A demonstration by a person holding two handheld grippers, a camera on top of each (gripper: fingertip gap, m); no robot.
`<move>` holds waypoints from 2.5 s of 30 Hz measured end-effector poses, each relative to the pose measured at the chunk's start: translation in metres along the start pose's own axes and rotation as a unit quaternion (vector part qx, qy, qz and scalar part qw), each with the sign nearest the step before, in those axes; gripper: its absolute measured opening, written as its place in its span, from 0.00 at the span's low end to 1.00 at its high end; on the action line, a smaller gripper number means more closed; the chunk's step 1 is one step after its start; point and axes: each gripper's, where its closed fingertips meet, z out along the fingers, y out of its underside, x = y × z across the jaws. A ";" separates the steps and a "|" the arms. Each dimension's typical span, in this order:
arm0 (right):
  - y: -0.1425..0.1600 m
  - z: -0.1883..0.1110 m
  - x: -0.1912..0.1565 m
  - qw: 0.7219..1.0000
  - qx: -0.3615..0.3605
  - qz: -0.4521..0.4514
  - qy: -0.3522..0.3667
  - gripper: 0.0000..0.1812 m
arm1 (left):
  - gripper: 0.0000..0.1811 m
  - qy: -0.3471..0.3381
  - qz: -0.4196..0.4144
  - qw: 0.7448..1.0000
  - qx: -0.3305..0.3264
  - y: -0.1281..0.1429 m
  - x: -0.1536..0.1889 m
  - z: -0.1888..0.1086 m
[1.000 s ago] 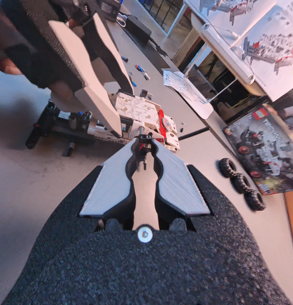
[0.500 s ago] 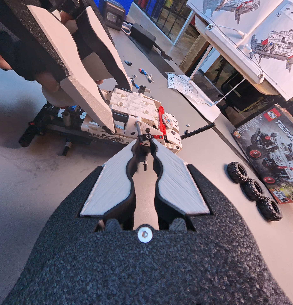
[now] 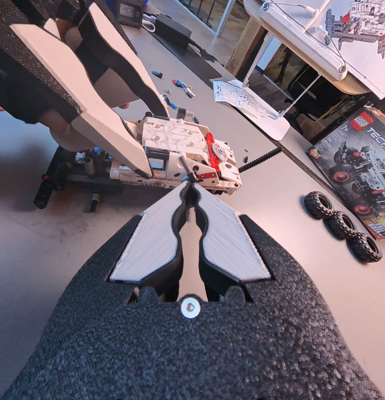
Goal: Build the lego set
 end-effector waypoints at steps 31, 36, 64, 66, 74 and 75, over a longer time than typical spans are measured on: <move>-0.011 0.009 0.014 0.994 0.074 -0.059 -0.056 0.00 | 0.16 0.298 0.255 0.915 -0.093 -0.044 0.009 0.014; -0.011 0.011 0.014 0.991 0.090 -0.068 -0.068 0.00 | 0.10 0.337 0.249 0.900 -0.122 -0.035 0.010 0.018; -0.031 -0.020 0.008 0.969 0.156 0.048 -0.183 0.04 | 0.19 0.179 0.157 0.969 0.060 -0.051 -0.008 -0.024; -0.025 -0.019 0.007 0.974 0.149 0.025 -0.171 0.04 | 0.24 0.183 0.071 0.979 0.052 -0.043 -0.024 -0.023; -0.019 0.002 0.002 0.978 0.144 -0.072 -0.134 0.04 | 0.41 0.216 -0.065 0.974 0.026 -0.015 -0.021 -0.009; -0.018 0.004 0.002 0.978 0.143 -0.078 -0.132 0.04 | 0.42 0.220 -0.076 0.972 0.027 -0.014 -0.021 -0.006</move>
